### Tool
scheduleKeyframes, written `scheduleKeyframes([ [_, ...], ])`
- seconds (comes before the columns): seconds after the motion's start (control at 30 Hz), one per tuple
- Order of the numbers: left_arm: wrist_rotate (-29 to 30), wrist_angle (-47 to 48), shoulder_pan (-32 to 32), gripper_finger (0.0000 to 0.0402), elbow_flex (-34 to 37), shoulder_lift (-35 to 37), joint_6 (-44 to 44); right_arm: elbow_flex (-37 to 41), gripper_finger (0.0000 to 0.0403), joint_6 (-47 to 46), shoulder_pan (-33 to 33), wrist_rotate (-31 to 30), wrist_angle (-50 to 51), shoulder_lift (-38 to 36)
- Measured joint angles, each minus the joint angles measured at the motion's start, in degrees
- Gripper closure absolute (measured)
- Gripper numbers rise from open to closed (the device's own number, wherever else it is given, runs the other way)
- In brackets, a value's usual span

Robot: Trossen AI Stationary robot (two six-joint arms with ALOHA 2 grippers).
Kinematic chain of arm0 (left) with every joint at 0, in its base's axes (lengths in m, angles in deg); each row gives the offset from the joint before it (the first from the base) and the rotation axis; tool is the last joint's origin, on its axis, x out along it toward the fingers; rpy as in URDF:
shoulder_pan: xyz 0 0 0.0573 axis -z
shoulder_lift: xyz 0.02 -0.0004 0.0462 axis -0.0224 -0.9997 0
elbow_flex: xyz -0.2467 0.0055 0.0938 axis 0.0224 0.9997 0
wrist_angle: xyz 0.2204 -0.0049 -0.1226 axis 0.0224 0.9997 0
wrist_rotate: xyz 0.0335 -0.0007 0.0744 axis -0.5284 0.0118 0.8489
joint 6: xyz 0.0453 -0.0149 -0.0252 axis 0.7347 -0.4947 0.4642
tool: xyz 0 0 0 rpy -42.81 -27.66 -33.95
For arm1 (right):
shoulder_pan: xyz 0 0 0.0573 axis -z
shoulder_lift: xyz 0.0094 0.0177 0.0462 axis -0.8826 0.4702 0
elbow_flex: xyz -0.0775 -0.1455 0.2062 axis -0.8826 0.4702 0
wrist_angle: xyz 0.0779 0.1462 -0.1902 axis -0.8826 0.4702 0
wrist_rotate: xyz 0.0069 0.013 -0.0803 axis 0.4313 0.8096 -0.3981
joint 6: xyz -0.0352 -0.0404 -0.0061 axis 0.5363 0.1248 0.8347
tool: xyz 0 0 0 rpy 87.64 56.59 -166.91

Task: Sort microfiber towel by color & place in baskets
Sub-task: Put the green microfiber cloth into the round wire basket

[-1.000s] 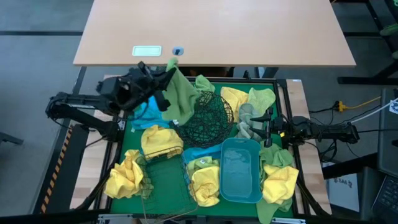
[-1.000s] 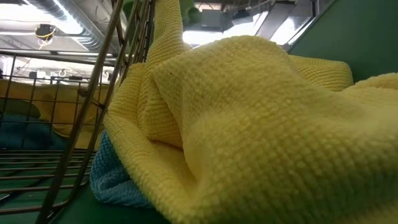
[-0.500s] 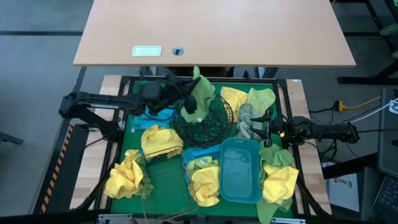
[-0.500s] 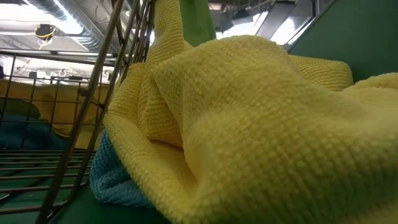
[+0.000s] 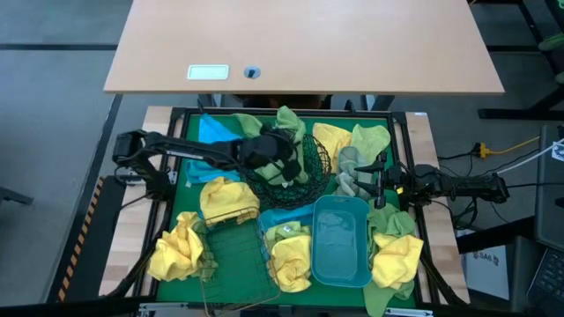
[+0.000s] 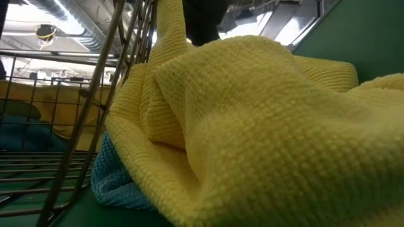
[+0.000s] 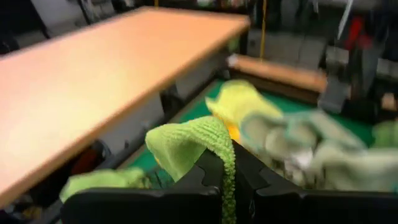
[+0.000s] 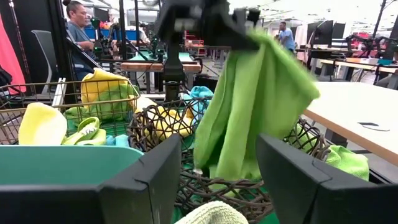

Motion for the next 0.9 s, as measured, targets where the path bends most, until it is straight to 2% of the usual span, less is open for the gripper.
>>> scheduleKeyframes([
  [0.23,-5.47,2.99,0.02,0.0401,0.00,-5.46,0.02,-1.55,0.0194,-8.93,0.00,-1.53,-0.79,0.00],
  [0.47,-8.73,7.21,0.00,0.0401,0.00,-9.14,0.00,-7.94,0.0194,-9.99,0.00,-2.18,3.41,0.00],
  [0.73,-10.37,12.14,0.00,0.0399,0.00,-10.30,0.20,-17.65,0.0194,-10.11,0.00,-6.73,16.59,0.00],
  [0.9,-10.23,13.99,-0.02,0.0379,0.00,-10.30,0.20,-24.60,0.0194,-12.20,0.00,-8.60,27.48,0.73],
])
